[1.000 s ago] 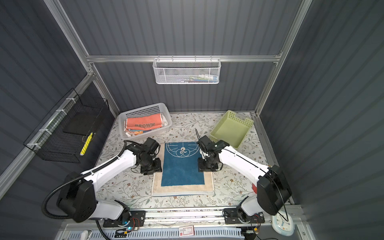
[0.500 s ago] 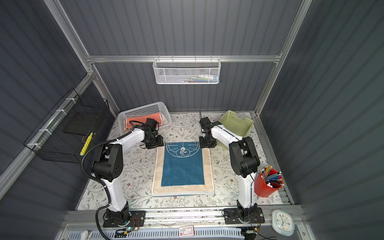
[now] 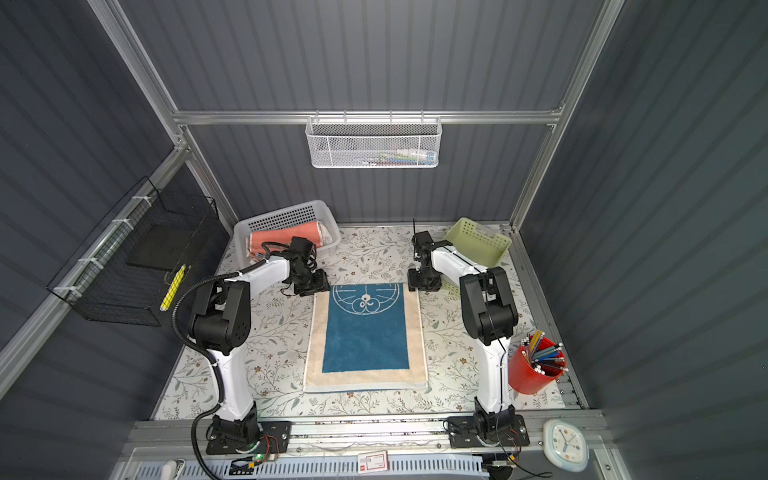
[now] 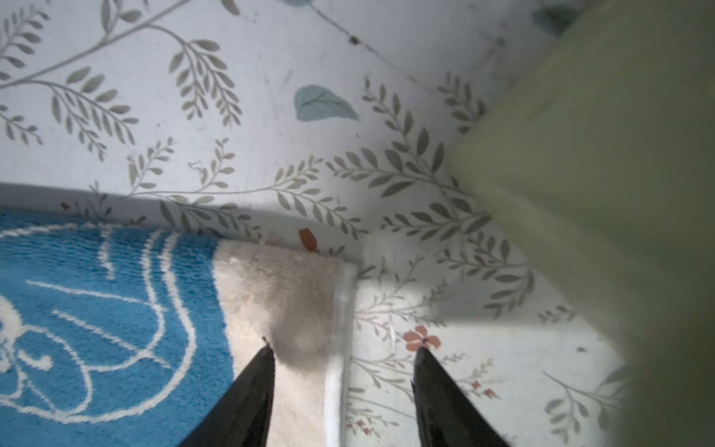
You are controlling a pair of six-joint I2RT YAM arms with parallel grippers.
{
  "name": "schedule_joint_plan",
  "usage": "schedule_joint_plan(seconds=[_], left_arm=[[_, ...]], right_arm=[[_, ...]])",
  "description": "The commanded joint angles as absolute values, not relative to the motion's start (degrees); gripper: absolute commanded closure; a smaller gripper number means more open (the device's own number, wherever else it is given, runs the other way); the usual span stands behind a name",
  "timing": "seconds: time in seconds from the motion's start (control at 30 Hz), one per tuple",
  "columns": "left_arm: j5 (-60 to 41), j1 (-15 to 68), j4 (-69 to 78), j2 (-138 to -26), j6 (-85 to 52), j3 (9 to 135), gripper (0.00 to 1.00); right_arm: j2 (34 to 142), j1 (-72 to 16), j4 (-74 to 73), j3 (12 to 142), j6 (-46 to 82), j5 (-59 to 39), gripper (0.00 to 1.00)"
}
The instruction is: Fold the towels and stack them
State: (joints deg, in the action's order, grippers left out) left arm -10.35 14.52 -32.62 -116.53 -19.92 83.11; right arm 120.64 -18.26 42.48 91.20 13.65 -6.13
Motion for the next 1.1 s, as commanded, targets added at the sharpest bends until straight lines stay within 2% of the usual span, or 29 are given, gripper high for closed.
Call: schedule_joint_plan(seconds=[0.0,0.13,0.23,0.3,0.33,0.47,0.67,0.87,1.07], left_arm=[[-13.79,13.84,-29.91,-116.98,-20.13,81.98,0.52],[-14.42,13.87,-29.96,-116.91,-19.87,81.47,0.61],[-14.44,13.84,-30.64,-116.62,-19.06,81.72,0.73],[-14.89,13.82,-31.18,-116.33,-17.82,82.29,0.92],[-15.26,13.8,-31.34,-116.19,-17.12,82.58,0.99],[-15.42,13.8,-31.8,-114.53,-15.62,83.31,1.0],[-15.25,13.8,-32.62,-111.35,-13.49,83.91,1.0],[-15.83,13.8,-32.75,-106.4,-11.11,81.59,1.0],[-18.44,13.8,-31.53,-98.99,-10.41,70.53,1.0]], right_arm=[[121.78,-18.54,41.14,92.2,13.6,-9.71,0.41],[123.35,-18.54,40.08,92.88,13.15,-11.59,0.43],[124.27,-18.53,40.35,94.18,12.78,-11.89,0.5],[123.54,-18.54,39.76,94.03,12.48,-11.93,0.59],[122.97,-18.54,39.35,93.87,12.31,-11.93,0.63],[119.26,-18.72,37.24,91.63,11.39,-11.17,0.79],[113.53,-18.98,35.03,87.91,9.85,-10.37,0.95],[108.47,-19.41,35.46,84.73,8.99,-10.2,0.99],[100.49,-21.27,32.68,71.81,10.54,-8.9,1.0]])
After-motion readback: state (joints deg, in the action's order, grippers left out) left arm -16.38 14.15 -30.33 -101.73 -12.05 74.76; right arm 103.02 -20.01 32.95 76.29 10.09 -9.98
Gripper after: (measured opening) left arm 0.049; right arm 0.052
